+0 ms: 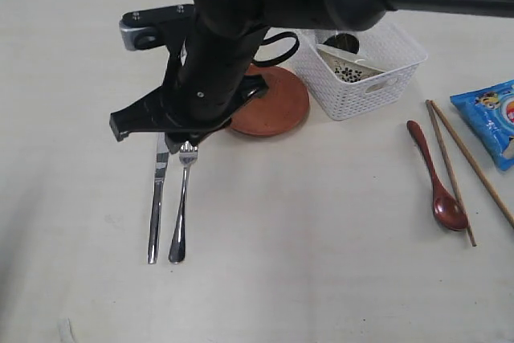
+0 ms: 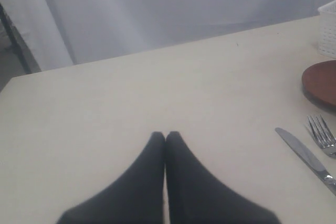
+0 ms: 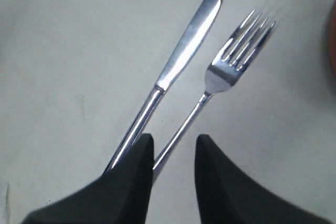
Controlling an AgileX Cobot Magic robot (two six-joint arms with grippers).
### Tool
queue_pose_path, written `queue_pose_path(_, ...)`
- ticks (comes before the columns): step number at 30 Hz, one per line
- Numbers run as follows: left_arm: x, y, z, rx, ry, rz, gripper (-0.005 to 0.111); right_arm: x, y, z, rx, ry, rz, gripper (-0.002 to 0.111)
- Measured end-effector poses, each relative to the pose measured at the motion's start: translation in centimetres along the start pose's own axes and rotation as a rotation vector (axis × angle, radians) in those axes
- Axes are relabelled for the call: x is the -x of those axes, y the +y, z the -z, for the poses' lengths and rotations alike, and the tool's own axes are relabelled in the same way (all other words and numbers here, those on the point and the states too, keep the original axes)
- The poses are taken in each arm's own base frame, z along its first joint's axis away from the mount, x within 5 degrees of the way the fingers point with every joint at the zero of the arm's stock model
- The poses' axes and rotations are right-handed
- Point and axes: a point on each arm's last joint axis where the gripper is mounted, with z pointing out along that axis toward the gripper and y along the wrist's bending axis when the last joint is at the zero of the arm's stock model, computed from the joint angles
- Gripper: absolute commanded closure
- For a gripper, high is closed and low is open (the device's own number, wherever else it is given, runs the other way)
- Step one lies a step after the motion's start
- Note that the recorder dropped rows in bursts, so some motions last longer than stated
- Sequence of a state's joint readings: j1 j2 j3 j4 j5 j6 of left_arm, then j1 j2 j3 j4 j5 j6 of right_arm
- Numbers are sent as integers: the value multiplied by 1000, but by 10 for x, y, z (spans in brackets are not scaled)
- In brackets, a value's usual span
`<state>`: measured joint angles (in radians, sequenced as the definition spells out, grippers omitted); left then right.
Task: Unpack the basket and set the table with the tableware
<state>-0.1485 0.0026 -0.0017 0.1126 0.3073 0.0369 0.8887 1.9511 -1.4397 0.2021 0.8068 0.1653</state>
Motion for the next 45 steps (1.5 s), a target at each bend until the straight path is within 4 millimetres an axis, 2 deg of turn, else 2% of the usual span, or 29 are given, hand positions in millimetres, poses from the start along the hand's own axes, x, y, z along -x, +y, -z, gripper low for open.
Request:
queue_pose_path(6,0,0,0,0,0,0,107,-12,10,-34,-8,99,-4,69)
queue_pose_path(9,0,0,0,0,0,0,107,-16,16,-45,-8,118,-12,68)
queue_pose_path(14,0,0,0,0,0,0,107,-19,10,-62,-49,144,-69,68)
queue_pose_path(22,0,0,0,0,0,0,107,-6,9,-69,-89,103,-111,69)
queue_pose_path(28,0,0,0,0,0,0,107,-1,5,-84,-146,129,-177,69)
queue_pose_path(30,0,0,0,0,0,0,107,-2,2,-84,-189,134,-213,76)
queue_pose_path(34,0,0,0,0,0,0,107,-4,3,-83,-197,150,-241,108)
queue_pose_path(39,0,0,0,0,0,0,107,-9,9,-84,-194,170,-406,109)
queue_pose_path(45,0,0,0,0,0,0,107,-21,20,-82,-273,224,-563,109)
